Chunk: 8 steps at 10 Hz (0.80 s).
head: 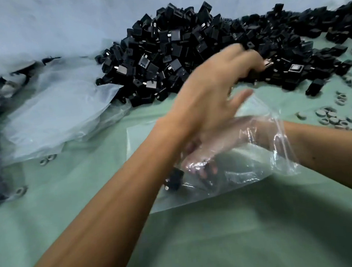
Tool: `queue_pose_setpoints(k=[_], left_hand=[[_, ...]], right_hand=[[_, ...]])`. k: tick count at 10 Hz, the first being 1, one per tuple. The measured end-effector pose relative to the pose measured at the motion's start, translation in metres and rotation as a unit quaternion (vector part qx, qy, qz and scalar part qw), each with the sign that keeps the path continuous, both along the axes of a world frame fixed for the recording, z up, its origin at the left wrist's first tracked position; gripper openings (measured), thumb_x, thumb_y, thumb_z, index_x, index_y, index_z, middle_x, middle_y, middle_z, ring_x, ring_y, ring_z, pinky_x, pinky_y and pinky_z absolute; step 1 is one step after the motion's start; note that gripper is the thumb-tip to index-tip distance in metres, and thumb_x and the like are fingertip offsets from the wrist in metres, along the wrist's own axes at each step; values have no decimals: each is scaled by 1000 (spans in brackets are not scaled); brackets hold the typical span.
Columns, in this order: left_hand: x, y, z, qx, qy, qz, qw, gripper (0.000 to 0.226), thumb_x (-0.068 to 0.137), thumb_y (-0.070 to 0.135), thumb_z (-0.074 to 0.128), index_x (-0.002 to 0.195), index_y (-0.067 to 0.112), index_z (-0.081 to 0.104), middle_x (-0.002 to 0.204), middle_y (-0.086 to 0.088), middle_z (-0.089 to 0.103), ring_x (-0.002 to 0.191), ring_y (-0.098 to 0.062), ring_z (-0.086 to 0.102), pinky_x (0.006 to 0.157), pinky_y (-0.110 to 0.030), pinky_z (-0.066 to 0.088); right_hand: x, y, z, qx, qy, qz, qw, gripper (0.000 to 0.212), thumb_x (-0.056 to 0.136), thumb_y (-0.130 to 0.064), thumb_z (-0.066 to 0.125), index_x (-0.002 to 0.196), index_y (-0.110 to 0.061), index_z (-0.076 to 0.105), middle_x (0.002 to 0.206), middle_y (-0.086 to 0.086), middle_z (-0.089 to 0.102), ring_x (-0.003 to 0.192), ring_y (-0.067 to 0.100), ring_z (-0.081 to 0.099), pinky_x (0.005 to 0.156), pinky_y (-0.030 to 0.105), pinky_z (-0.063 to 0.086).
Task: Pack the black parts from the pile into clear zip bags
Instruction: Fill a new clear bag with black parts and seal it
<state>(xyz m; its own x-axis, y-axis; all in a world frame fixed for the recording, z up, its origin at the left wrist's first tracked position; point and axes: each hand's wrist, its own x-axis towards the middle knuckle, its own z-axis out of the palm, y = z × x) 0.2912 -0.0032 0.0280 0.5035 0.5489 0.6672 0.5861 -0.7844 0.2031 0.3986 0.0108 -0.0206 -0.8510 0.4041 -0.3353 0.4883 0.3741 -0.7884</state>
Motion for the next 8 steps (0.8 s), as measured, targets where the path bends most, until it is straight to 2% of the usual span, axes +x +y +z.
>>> queue_pose_setpoints(k=[1, 2, 3, 4, 5, 6, 7, 8], left_hand=[[-65, 31, -25, -199, -57, 88, 974, 19, 94, 19, 71, 112, 11, 72, 95, -10, 69, 82, -23, 62, 77, -36, 52], [-114, 41, -61, -336, -74, 124, 931, 23, 99, 30, 67, 103, 10, 77, 88, -7, 72, 75, -11, 59, 73, -39, 51], [-126, 40, -85, -381, -132, 95, 910, 27, 100, 33, 65, 96, 11, 80, 70, 13, 67, 65, 1, 57, 65, -17, 44], [-129, 40, -83, -426, -175, 49, 886, 27, 100, 25, 65, 76, 24, 78, 62, 19, 64, 61, 8, 55, 62, -8, 42], [-137, 42, -80, -464, -156, 11, 872, 18, 91, 24, 72, 74, 22, 75, 64, 16, 62, 61, 4, 54, 63, -10, 41], [-143, 42, -77, -490, -158, -10, 857, 19, 83, 25, 74, 87, 6, 76, 74, 5, 70, 70, -3, 61, 70, -15, 48], [-155, 43, -71, -531, -138, -40, 835, 16, 85, 21, 72, 96, 11, 76, 86, 7, 76, 83, -3, 67, 79, -14, 49], [-172, 42, -63, -557, -94, -47, 824, 16, 82, 15, 80, 97, 11, 78, 89, 1, 77, 86, -7, 69, 79, -17, 52]], right_hand=[[-14, 1, -7, 4, 18, 1, 1000, 25, 94, -30, 77, 114, -18, 70, 83, 6, 78, 62, 20, 71, 52, 29, 57], [-24, 0, -16, 67, 63, 10, 996, 36, 88, -38, 81, 118, -21, 71, 96, 1, 78, 78, 14, 75, 68, 36, 63], [-34, -1, -18, 102, 115, 66, 986, 42, 89, -28, 83, 127, -17, 68, 101, -29, 72, 91, -10, 69, 81, 12, 54], [-46, 2, -18, 55, 85, 125, 987, 36, 90, -22, 81, 125, -21, 72, 103, -14, 77, 85, 1, 75, 71, 18, 59], [-56, 3, -27, -54, 67, 122, 989, 35, 91, -24, 79, 125, -26, 71, 90, 6, 79, 62, 24, 75, 51, 31, 60], [-67, -2, -40, -125, 111, 73, 983, 33, 90, -27, 81, 121, -19, 73, 92, 13, 79, 59, 26, 73, 48, 24, 56], [-76, -9, -43, -142, 111, 62, 982, 28, 94, -20, 76, 120, -11, 72, 92, 13, 79, 56, 27, 72, 47, 26, 55], [-82, -15, -31, -42, 95, 74, 992, 21, 92, -27, 78, 112, -21, 77, 89, 0, 79, 60, 16, 72, 52, 22, 54]])
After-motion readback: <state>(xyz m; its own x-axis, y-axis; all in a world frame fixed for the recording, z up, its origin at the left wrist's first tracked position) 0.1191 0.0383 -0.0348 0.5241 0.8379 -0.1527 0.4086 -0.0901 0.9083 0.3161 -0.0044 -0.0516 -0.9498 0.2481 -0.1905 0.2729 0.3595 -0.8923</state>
